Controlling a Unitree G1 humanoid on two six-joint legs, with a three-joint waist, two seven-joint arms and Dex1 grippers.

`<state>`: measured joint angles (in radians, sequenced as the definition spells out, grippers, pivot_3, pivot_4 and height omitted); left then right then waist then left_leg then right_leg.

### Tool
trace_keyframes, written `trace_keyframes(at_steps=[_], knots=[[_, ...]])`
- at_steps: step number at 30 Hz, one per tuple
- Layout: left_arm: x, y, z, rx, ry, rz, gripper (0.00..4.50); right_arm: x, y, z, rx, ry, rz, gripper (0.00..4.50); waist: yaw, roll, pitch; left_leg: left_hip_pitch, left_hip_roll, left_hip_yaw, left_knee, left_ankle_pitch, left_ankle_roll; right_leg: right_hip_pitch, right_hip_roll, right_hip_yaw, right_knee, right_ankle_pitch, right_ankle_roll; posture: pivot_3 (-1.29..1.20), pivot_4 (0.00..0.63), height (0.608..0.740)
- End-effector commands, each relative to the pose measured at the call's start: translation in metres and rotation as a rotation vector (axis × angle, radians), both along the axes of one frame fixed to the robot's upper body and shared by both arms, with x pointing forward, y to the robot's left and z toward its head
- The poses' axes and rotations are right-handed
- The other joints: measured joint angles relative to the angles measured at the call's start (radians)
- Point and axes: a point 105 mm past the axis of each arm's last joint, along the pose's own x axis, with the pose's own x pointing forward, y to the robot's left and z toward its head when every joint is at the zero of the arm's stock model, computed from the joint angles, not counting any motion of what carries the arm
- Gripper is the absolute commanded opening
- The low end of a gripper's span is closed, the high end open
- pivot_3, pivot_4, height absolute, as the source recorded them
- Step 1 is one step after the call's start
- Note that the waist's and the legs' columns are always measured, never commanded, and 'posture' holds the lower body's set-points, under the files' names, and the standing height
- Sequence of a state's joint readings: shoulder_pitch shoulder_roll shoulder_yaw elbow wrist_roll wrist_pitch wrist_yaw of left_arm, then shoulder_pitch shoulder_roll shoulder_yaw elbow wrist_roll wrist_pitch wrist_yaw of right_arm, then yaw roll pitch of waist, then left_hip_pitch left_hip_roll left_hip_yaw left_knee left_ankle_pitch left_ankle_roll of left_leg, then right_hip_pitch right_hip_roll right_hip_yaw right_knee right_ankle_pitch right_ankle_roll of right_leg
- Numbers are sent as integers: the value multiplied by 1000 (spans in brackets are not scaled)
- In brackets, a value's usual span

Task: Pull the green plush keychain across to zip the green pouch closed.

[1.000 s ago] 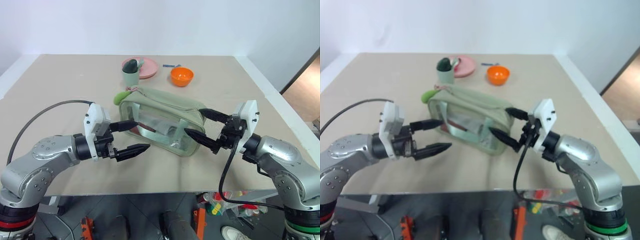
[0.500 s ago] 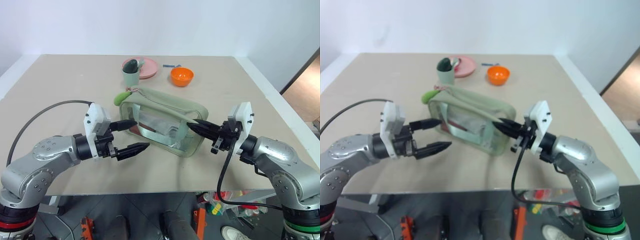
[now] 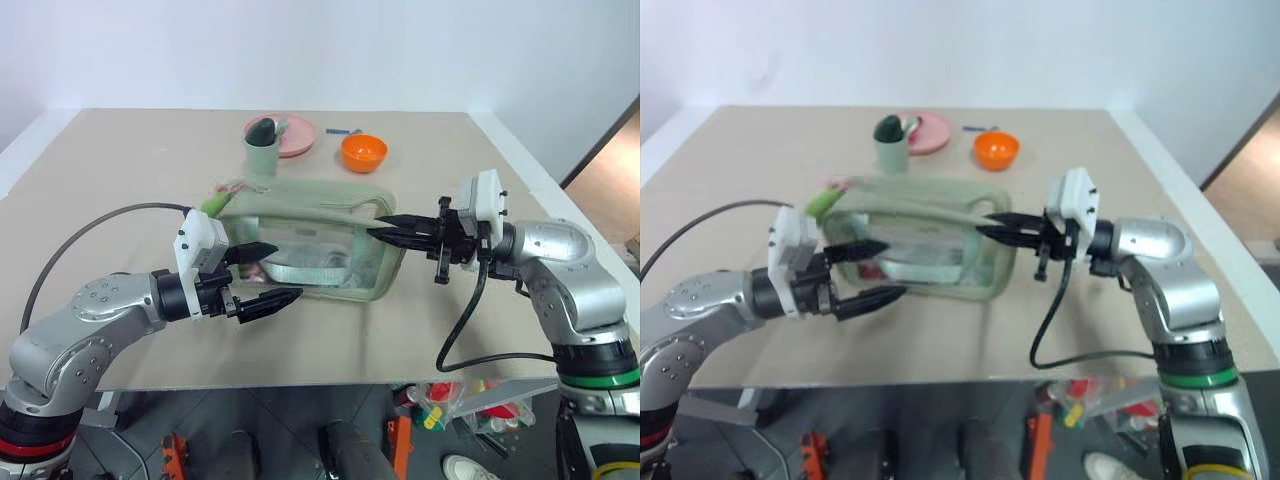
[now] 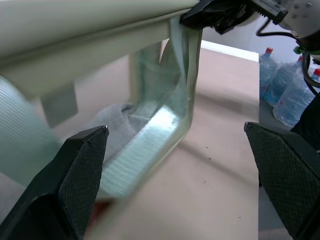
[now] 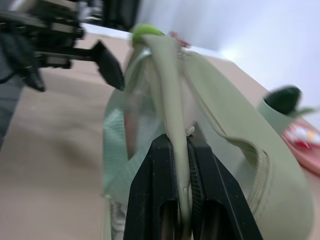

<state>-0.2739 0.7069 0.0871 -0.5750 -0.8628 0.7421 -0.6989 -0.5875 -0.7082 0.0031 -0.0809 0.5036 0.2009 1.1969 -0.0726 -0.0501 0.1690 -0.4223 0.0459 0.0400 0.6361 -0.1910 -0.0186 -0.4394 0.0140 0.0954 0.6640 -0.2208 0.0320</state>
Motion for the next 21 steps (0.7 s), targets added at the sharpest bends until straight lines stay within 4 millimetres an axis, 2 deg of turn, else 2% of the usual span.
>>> trace_keyframes(at_steps=[1,5,14,21], knots=[[-6,0,10,-5,-57,9,4500,0,-1,8,-13,-72,50,19,1,0,0,0,0,0,0,0,0,0,0,0,0,1,1,0,150,740],[-7,2,9,-3,-60,30,4500,3,-1,0,-22,-118,61,19,1,0,0,0,0,-1,0,0,0,0,0,-1,0,1,2,0,150,740],[-9,3,9,1,-60,47,4500,10,-3,27,78,-154,17,19,1,1,1,0,0,0,2,1,0,0,0,0,1,2,-2,0,150,740],[-6,3,9,-1,-57,44,4500,12,-3,2,27,-135,15,19,1,1,1,0,0,0,1,1,0,0,0,0,1,1,-2,0,150,740]])
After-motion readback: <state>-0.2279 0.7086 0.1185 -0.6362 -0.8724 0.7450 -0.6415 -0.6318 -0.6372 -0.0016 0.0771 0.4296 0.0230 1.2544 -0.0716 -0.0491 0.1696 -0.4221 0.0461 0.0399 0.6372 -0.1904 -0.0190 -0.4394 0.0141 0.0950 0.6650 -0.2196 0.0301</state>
